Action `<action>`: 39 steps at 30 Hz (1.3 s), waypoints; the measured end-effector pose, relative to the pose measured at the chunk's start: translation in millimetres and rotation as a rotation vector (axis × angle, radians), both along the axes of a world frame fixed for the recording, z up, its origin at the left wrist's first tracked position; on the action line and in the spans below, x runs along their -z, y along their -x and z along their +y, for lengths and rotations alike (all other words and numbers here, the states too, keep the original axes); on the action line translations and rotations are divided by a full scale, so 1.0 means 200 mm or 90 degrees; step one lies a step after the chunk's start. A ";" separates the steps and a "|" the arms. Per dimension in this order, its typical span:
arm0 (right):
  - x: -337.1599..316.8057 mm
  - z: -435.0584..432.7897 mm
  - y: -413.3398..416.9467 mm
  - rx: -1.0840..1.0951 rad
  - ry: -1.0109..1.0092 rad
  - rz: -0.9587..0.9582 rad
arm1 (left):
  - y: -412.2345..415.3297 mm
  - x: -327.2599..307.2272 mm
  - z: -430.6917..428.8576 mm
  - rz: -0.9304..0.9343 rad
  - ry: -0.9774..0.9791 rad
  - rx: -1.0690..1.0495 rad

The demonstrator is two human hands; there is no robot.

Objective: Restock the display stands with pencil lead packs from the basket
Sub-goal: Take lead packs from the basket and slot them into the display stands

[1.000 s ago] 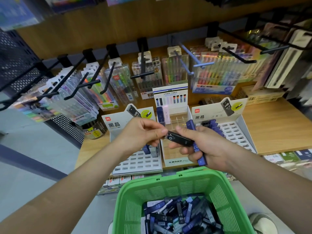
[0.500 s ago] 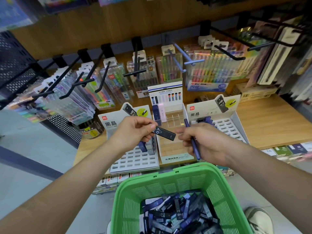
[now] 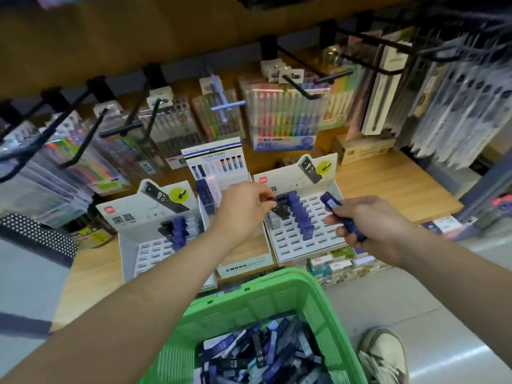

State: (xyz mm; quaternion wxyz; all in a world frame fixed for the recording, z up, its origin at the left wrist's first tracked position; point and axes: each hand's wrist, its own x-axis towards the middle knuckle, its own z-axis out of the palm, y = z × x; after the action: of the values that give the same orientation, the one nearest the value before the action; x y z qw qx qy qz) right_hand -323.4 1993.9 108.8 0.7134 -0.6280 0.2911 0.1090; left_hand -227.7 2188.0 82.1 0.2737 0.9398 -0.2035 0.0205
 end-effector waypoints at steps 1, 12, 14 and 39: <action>0.01 -0.01 0.01 -0.017 0.014 -0.001 | -0.03 0.03 -0.04 -0.015 -0.034 0.005; 0.06 -0.13 0.04 -0.067 0.021 -0.013 | -0.13 0.18 -0.22 -0.094 -0.362 0.037; 0.07 -0.14 0.04 -0.062 0.014 -0.007 | -0.12 0.19 -0.24 -0.114 -0.383 0.043; 0.01 -0.02 0.00 0.032 -0.005 -0.107 | 0.33 0.01 -0.15 0.141 0.216 0.000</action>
State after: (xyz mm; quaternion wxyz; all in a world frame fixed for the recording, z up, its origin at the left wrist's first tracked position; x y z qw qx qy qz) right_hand -324.2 1990.8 106.8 0.7405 -0.6245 0.2454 0.0388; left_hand -294.2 2158.4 80.2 0.4487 0.8768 -0.1662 -0.0488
